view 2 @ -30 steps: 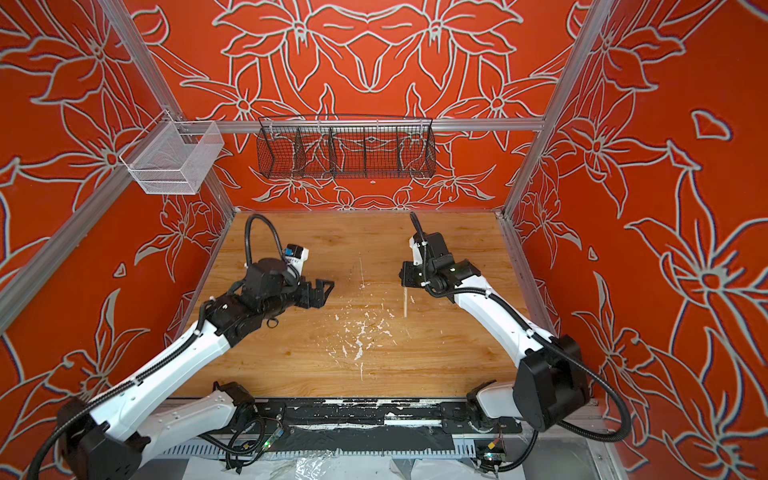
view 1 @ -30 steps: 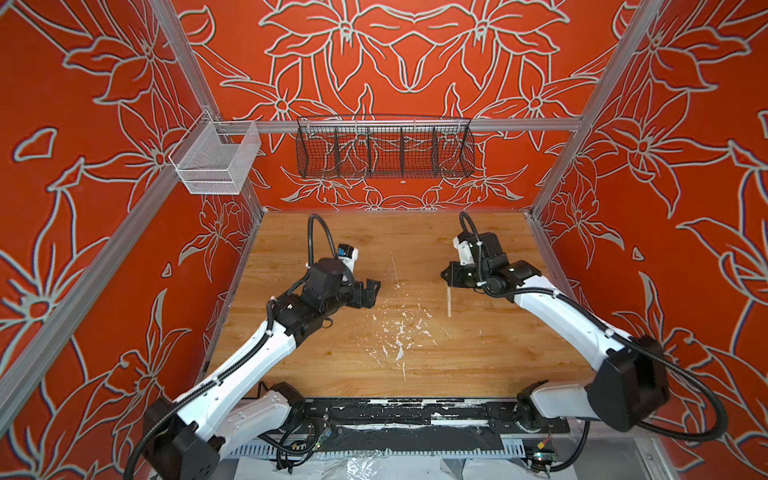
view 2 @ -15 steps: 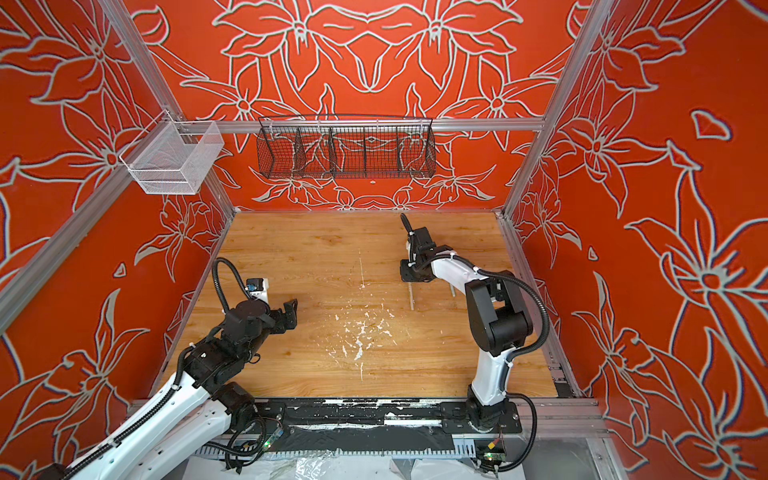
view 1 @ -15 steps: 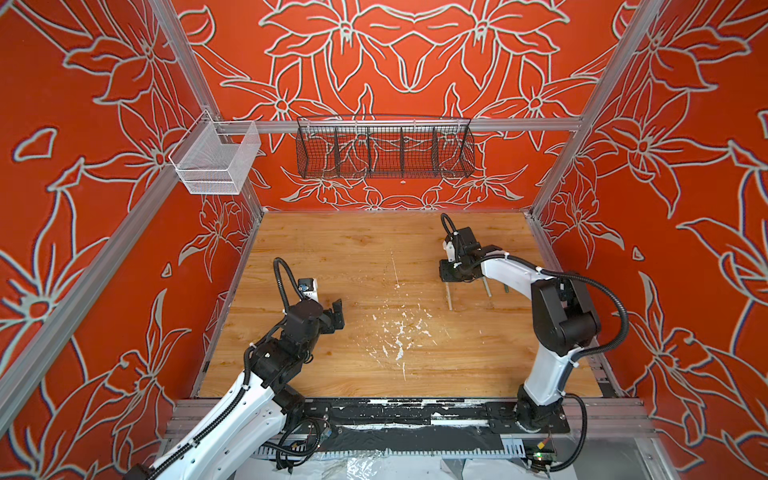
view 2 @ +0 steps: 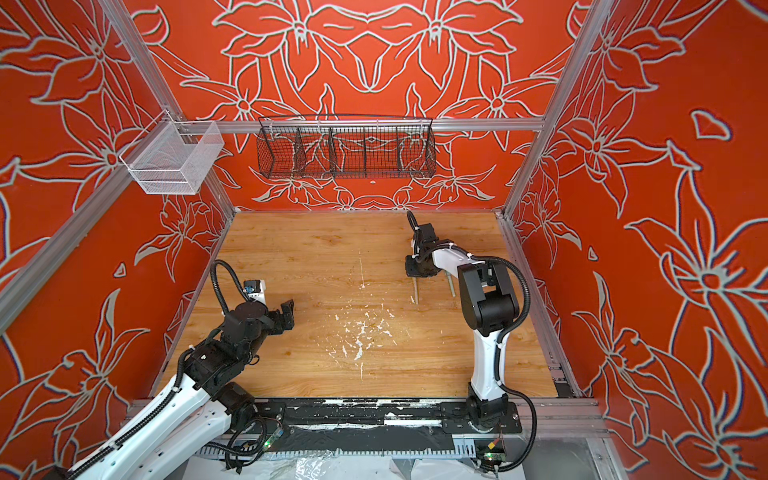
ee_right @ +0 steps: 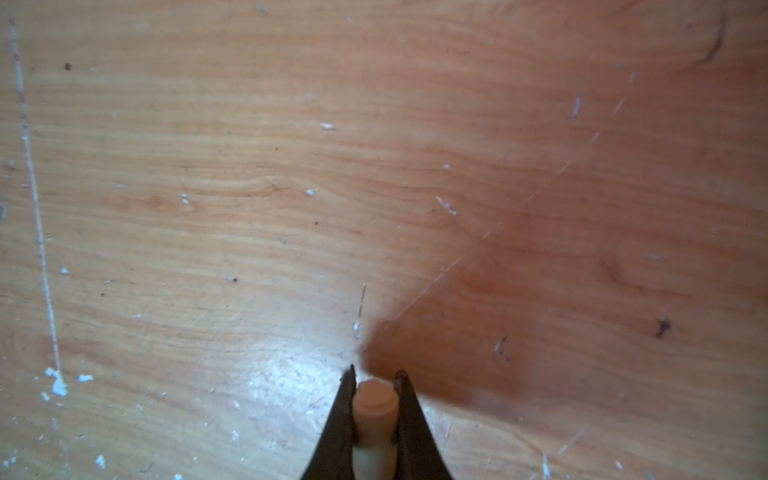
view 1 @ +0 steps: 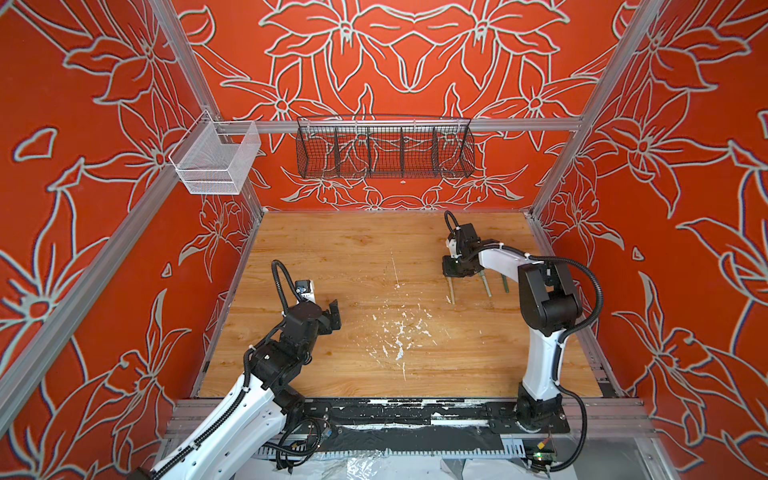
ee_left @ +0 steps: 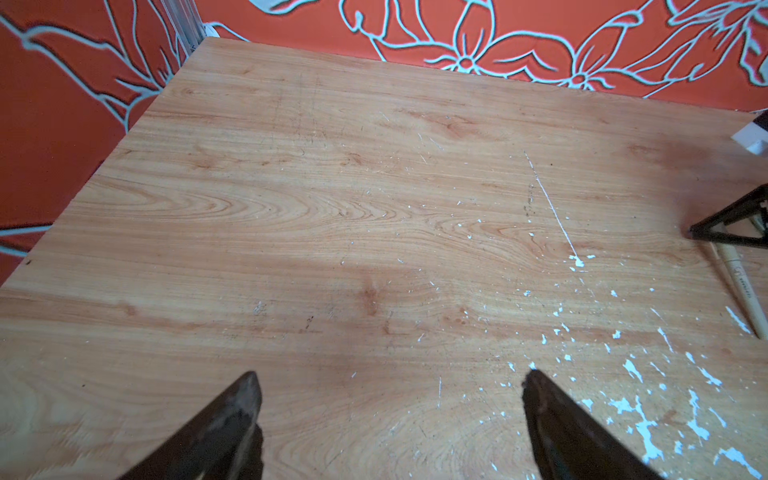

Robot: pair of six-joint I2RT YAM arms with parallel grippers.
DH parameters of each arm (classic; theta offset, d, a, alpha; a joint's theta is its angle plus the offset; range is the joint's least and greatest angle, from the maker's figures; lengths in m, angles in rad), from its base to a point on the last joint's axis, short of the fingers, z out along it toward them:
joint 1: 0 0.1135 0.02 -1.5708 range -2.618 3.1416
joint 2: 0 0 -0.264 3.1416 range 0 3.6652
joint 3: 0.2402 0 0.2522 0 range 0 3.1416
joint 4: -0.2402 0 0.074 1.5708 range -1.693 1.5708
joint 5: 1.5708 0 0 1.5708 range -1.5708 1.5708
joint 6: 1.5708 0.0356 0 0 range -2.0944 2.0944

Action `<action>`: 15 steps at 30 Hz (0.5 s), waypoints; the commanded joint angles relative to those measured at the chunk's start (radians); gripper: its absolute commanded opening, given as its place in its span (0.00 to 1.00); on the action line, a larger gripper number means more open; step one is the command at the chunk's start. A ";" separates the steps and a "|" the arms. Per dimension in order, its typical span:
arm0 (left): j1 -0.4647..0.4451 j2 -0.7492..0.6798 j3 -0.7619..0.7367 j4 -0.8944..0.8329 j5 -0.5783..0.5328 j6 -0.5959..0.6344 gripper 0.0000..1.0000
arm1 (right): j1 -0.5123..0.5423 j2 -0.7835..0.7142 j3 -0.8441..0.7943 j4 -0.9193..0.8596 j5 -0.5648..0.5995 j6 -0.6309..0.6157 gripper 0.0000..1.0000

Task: Insert the pens into the pen caps
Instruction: 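Lower the capped tan pen to the table with the right gripper while the left withdraws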

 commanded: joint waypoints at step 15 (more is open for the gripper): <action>0.106 0.074 -0.022 0.128 -0.081 0.063 0.97 | -0.011 -0.132 -0.024 -0.016 0.086 -0.034 0.51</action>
